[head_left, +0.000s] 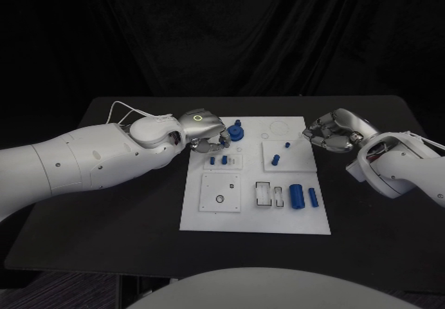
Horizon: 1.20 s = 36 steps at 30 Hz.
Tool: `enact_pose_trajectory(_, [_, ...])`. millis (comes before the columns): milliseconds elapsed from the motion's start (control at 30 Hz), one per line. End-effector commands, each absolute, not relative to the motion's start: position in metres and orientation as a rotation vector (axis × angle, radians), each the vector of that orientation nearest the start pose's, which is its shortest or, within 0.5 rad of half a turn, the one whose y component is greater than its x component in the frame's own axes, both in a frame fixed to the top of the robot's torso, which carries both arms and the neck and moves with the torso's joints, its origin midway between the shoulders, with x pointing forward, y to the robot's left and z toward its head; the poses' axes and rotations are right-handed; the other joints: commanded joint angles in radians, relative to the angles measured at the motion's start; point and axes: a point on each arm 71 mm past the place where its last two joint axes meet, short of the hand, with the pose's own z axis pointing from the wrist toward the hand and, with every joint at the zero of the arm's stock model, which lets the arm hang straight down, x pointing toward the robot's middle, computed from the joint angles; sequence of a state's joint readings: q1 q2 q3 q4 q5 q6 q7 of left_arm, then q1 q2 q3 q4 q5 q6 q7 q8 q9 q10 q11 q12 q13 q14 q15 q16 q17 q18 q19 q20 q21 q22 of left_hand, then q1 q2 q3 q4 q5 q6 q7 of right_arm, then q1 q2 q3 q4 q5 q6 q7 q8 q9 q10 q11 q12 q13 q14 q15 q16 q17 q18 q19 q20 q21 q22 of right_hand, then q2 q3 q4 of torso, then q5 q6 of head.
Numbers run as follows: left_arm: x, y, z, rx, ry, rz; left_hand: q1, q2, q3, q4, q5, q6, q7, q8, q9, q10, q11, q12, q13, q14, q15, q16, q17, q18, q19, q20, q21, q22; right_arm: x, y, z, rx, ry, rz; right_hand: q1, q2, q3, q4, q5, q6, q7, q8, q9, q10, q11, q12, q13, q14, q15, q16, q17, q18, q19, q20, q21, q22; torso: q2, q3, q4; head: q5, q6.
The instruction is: Assemble the parts on the task board
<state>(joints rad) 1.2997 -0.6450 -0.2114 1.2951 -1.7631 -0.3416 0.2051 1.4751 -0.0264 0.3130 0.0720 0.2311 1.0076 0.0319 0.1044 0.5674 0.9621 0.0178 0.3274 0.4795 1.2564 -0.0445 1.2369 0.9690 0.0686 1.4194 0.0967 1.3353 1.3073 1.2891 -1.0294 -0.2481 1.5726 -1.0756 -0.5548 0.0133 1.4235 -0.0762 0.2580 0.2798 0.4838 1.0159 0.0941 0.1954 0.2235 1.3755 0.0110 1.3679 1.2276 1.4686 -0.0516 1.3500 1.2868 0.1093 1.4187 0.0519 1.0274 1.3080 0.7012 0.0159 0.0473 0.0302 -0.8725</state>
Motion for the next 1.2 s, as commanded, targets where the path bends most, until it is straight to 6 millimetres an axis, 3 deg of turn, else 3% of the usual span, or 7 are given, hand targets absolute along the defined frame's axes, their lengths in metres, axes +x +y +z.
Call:
enact_pose_trajectory(33, [0.504, 0.150, -0.204, 0.798, 1.555, -0.636, -0.006, -0.006, -0.001, 0.009, -0.008, -0.001, -0.001, -0.005, -0.001, 0.030, -0.035, -0.011, -0.005, -0.002, -0.002, -0.007, -0.005, -0.014, -0.008, 0.001, -0.007, 0.190, 0.462, -0.291, -0.202, 0.243, 1.637, 0.655, 0.004, -0.005, 0.007, -0.001, 0.005, -0.008, 0.001, -0.005, 0.002, -0.008, 0.002, -0.005, -0.001, 0.020, -0.003, -0.007, -0.003, -0.006, -0.006, 0.000, -0.008, 0.125, -0.004, 0.0027, 0.0071, -0.005, 0.000])
enact_pose_trajectory(300, [0.506, 0.155, -0.208, 0.793, 1.597, -0.610, -0.015, -0.007, -0.009, 0.017, -0.024, 0.001, 0.001, -0.009, -0.002, 0.020, -0.032, -0.033, -0.016, -0.008, 0.000, -0.011, -0.013, -0.013, -0.012, 0.002, -0.014, 0.188, 0.462, -0.290, -0.204, 0.242, 1.646, 0.655, 0.005, -0.005, 0.008, -0.001, 0.005, -0.009, 0.001, -0.006, 0.002, -0.010, 0.002, -0.008, -0.004, 0.019, -0.003, -0.008, -0.005, -0.005, -0.007, 0.000, -0.013, 0.124, -0.011, 0.0054, 0.0161, -0.011, 0.000])
enact_pose_trajectory(500, [0.508, 0.153, -0.210, 0.790, 1.602, -0.603, -0.015, -0.007, -0.009, 0.016, -0.025, 0.001, 0.001, -0.009, -0.002, 0.020, -0.032, -0.035, -0.017, -0.004, 0.000, -0.007, -0.005, -0.014, -0.009, 0.002, -0.008, 0.190, 0.462, -0.290, -0.204, 0.242, 1.650, 0.655, 0.005, -0.004, 0.009, -0.001, 0.005, -0.010, 0.002, -0.006, 0.002, -0.011, 0.003, -0.008, -0.005, 0.018, -0.002, -0.010, -0.006, -0.005, -0.009, 0.001, -0.016, 0.123, -0.010, 0.0020, 0.0204, -0.016, 0.000])
enact_pose_trajectory(667, [0.510, 0.152, -0.211, 0.785, 1.597, -0.598, -0.015, -0.007, -0.009, 0.016, -0.025, 0.001, 0.001, -0.009, -0.002, 0.020, -0.032, -0.035, -0.017, -0.003, 0.000, -0.006, -0.004, -0.015, -0.008, 0.002, -0.008, 0.190, 0.462, -0.290, -0.204, 0.244, 1.652, 0.653, 0.005, -0.004, 0.009, -0.001, 0.005, -0.010, 0.002, -0.006, 0.002, -0.011, 0.003, -0.008, -0.005, 0.018, -0.002, -0.010, -0.006, -0.005, -0.009, 0.001, -0.016, 0.123, -0.011, 0.0038, 0.0156, -0.013, 0.000])
enact_pose_trajectory(800, [0.511, 0.151, -0.212, 0.781, 1.593, -0.595, -0.015, -0.007, -0.009, 0.016, -0.026, -0.001, 0.001, -0.010, -0.003, 0.021, -0.031, -0.036, -0.017, -0.006, 0.000, -0.008, -0.009, -0.014, -0.011, 0.002, -0.012, 0.189, 0.462, -0.291, -0.204, 0.245, 1.653, 0.651, 0.005, -0.004, 0.009, -0.001, 0.005, -0.010, 0.002, -0.006, 0.002, -0.011, 0.003, -0.008, -0.005, 0.018, -0.002, -0.010, -0.006, -0.005, -0.009, 0.001, -0.016, 0.123, -0.010, 0.0035, 0.0166, -0.014, 0.000])
enact_pose_trajectory(1100, [0.513, 0.147, -0.213, 0.783, 1.597, -0.592, -0.015, -0.006, -0.009, 0.017, -0.028, -0.005, -0.002, -0.014, -0.004, 0.022, -0.032, -0.037, -0.017, -0.009, 0.000, -0.011, -0.014, -0.013, -0.013, 0.003, -0.015, 0.188, 0.462, -0.290, -0.205, 0.244, 1.654, 0.652, 0.006, -0.004, 0.010, -0.001, 0.004, -0.011, 0.002, -0.007, 0.002, -0.012, 0.003, -0.009, -0.006, 0.018, -0.002, -0.010, -0.006, -0.005, -0.009, 0.001, -0.017, 0.123, -0.012, 0.0049, 0.0101, -0.007, 0.000])
enact_pose_trajectory(1200, [0.514, 0.145, -0.214, 0.785, 1.598, -0.592, -0.016, -0.005, -0.009, 0.018, -0.029, -0.006, -0.003, -0.015, -0.004, 0.023, -0.032, -0.038, -0.017, -0.010, 0.000, -0.012, -0.017, -0.013, -0.014, 0.003, -0.016, 0.188, 0.462, -0.290, -0.205, 0.245, 1.654, 0.651, 0.006, -0.004, 0.010, -0.001, 0.004, -0.011, 0.002, -0.007, 0.002, -0.012, 0.003, -0.009, -0.006, 0.018, -0.002, -0.010, -0.006, -0.005, -0.009, 0.001, -0.017, 0.123, -0.013, 0.0054, 0.0109, -0.009, 0.000])
